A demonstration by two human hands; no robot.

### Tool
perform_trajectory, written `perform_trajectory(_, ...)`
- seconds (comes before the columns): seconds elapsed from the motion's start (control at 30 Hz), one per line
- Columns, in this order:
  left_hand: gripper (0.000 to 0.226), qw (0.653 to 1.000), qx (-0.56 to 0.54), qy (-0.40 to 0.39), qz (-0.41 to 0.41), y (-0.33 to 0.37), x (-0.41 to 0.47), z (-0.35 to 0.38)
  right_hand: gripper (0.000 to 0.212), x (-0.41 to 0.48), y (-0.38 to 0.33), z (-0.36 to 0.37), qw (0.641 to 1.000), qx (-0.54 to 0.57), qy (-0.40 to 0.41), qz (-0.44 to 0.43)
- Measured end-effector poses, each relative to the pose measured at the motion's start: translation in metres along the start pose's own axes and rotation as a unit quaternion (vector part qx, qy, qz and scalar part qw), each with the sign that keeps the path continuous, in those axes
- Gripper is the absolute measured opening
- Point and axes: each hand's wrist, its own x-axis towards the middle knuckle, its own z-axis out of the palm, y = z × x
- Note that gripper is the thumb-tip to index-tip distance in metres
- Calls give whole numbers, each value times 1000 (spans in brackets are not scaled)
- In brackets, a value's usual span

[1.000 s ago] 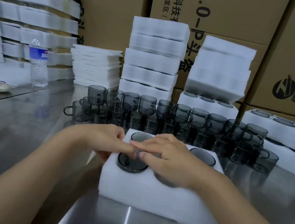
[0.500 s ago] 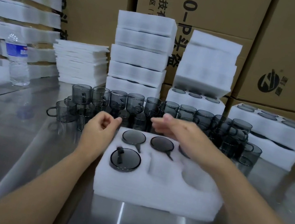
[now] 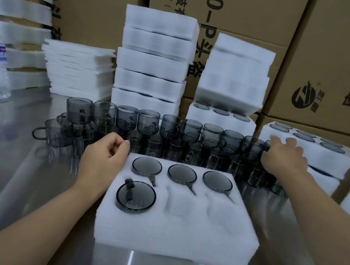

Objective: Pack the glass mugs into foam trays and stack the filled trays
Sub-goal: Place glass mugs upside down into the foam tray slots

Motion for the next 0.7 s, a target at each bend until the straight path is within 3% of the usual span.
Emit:
perform_trajectory(0.47, 27, 1000, -3, -12, -26, 7, 0, -2, 28, 1, 15, 3, 994, 69, 81, 11)
perform_trajectory(0.6, 28, 1000, -27, 3, -13, 18, 1, -4, 29, -14, 5, -10, 967, 165, 193, -29)
perform_trajectory(0.7, 30, 991, -125, 13, -42, 36, 4, -6, 22, -36, -21, -29, 928, 283, 224, -95)
